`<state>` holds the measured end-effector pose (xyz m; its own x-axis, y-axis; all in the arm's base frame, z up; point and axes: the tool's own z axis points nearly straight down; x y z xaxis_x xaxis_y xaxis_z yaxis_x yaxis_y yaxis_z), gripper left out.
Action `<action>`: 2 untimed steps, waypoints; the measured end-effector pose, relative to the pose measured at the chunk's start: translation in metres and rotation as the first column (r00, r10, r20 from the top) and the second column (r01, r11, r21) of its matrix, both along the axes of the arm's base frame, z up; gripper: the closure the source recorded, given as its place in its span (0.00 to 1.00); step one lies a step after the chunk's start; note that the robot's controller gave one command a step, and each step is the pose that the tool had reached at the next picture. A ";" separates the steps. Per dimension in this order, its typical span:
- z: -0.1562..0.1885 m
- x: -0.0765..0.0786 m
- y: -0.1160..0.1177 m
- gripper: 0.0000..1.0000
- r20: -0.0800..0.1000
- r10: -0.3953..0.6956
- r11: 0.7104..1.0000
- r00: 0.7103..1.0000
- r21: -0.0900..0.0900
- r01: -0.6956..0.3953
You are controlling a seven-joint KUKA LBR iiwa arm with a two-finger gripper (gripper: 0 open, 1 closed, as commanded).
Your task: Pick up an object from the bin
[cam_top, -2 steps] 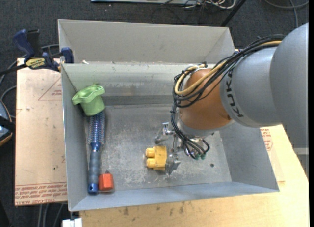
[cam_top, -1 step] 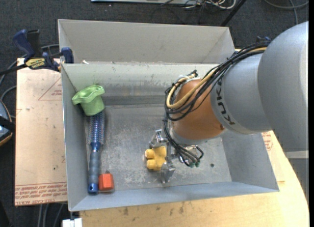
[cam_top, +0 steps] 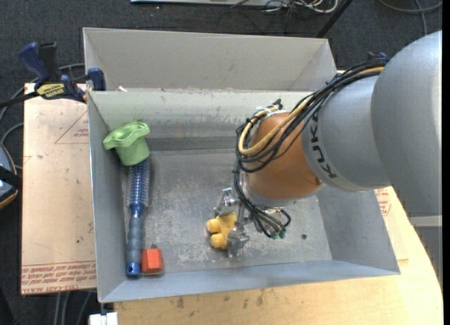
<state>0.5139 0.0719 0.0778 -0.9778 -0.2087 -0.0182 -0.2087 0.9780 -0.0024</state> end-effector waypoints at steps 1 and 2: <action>0.109 -0.003 -0.007 1.00 -0.009 -0.072 0.997 0.997 0.001 0.072; 0.242 0.022 -0.082 1.00 -0.006 0.096 0.995 0.995 -0.004 -0.096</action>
Offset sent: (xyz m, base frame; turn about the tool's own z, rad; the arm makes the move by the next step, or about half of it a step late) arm -0.0049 -0.0082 0.1046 0.0738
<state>0.5357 -0.0096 0.3198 -0.9533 -0.3017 -0.0117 -0.3017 0.9534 -0.0047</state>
